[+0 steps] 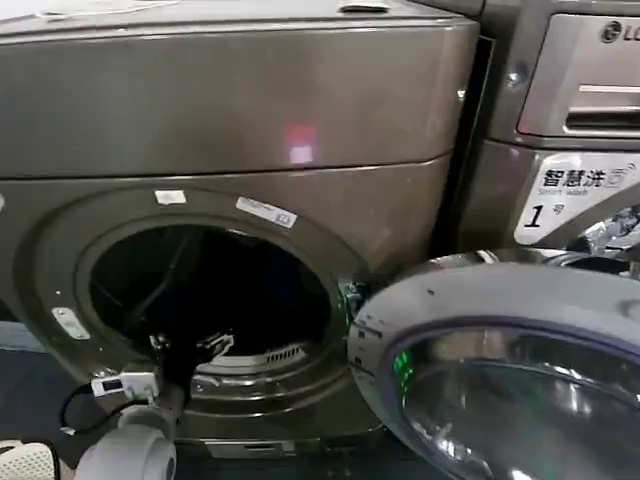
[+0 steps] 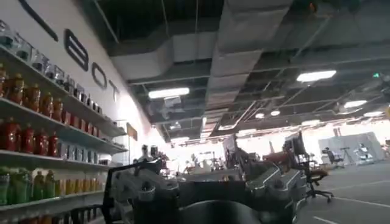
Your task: Grasp the clothes from the dryer.
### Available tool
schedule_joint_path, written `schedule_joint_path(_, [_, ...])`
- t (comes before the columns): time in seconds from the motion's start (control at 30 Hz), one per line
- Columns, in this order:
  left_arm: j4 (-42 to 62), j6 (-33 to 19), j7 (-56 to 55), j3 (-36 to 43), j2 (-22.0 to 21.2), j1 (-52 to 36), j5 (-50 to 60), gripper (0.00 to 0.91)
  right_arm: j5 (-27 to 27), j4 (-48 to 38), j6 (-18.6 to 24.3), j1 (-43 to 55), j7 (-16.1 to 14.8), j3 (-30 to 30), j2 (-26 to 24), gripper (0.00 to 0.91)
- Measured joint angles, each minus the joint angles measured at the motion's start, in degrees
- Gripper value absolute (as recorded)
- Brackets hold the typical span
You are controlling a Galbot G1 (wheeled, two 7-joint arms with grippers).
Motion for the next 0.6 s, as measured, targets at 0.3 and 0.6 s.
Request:
schedule_joint_path(0.3, [2.24,0.0,0.38,-0.54,-0.34,-2.04,0.63,0.907,-0.04,0.15,0.97,0.11,0.03,-0.31,-0.06,0.907])
schedule_joint_path(0.6, [9.45,0.0,0.67,-1.19,-0.09,-7.53,1.68,0.907,-0.63,0.03,1.55,0.35,0.16,-0.99,-0.41,0.907])
